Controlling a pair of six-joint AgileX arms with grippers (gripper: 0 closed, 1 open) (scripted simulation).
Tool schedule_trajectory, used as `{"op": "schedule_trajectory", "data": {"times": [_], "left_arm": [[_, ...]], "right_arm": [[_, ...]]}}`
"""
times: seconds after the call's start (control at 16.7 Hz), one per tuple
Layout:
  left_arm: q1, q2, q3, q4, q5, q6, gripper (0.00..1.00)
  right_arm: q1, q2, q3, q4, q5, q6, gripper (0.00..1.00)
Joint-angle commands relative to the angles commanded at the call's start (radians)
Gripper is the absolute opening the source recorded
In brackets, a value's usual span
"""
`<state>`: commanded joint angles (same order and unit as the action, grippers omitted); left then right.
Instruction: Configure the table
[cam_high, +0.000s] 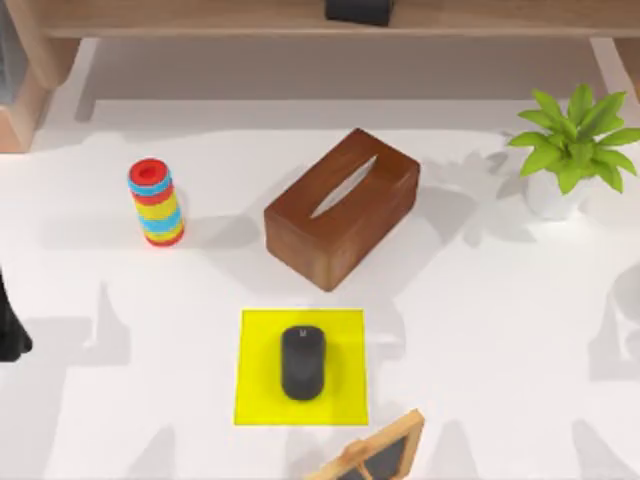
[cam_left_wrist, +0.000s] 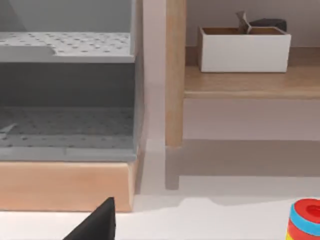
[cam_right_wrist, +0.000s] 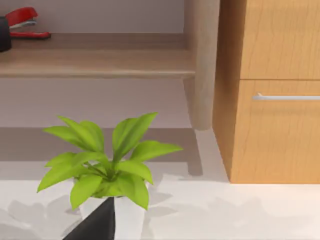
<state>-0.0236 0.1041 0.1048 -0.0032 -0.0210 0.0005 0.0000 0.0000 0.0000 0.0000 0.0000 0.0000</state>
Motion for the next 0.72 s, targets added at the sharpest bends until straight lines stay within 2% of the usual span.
{"op": "schedule_trajectory", "data": {"times": [0.24,0.72], "left_arm": [[-0.052,0.269,0.274,-0.007,-0.046,0.001,1.0],[-0.188,1.043,1.08,-0.026,-0.166,0.004,1.0]], "right_arm": [[0.0,0.0,0.0,0.0,0.0,0.0,1.0],[0.0,0.0,0.0,0.0,0.0,0.0,1.0]]}}
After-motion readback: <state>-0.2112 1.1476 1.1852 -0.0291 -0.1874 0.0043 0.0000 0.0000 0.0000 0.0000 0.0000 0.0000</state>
